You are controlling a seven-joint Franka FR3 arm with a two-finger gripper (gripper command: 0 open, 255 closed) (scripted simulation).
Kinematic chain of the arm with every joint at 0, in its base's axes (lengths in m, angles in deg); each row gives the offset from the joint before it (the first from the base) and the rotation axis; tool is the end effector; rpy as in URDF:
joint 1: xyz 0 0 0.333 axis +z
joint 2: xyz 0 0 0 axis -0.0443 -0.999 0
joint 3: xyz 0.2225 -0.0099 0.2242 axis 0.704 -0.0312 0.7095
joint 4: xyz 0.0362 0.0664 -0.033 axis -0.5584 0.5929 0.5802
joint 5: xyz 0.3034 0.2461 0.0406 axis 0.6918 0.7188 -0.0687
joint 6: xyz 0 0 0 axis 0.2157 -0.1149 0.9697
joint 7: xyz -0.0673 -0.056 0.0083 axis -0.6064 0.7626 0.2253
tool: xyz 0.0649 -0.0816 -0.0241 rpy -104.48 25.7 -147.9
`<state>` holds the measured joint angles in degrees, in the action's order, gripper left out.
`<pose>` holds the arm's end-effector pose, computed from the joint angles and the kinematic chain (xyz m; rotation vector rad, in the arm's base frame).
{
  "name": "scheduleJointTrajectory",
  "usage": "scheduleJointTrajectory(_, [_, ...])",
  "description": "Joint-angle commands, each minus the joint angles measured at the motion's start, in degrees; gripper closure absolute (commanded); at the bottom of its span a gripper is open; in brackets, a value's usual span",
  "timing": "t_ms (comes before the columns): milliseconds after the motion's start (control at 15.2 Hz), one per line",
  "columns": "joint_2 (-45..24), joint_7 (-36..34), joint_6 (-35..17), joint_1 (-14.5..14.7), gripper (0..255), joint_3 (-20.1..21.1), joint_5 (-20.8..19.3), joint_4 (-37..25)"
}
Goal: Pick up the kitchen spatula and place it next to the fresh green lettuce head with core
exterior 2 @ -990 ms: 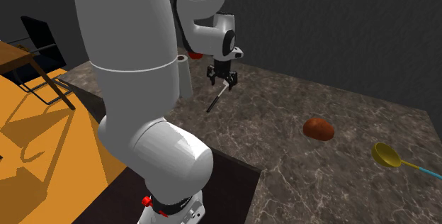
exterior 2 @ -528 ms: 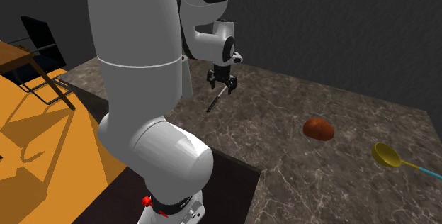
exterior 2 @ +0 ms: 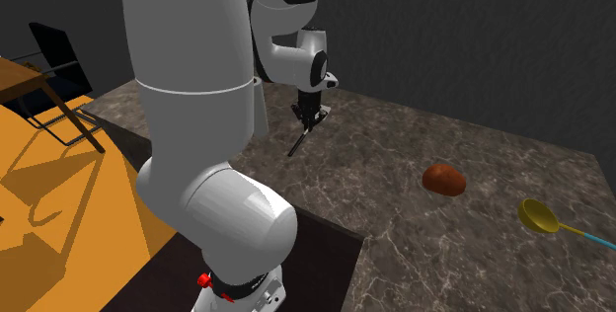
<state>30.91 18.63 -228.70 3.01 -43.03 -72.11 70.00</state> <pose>0.4901 0.1154 0.2216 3.1370 0.0724 -0.1038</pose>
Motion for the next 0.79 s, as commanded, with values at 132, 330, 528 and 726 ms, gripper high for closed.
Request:
scheduleJointTrajectory(132, [0.0,0.0,0.0,0.0,255,0.0,0.0,0.0])
scheduleJointTrajectory(330, [0.0,0.0,0.0,0.0,255,0.0,0.0,0.0])
scheduleJointTrajectory(528, [2.1,0.6,2.1,-0.2,255,0.4,0.9,-0.1])
scheduleJointTrajectory(726, [4.2,1.1,4.3,-0.4,255,0.6,1.7,-0.2])
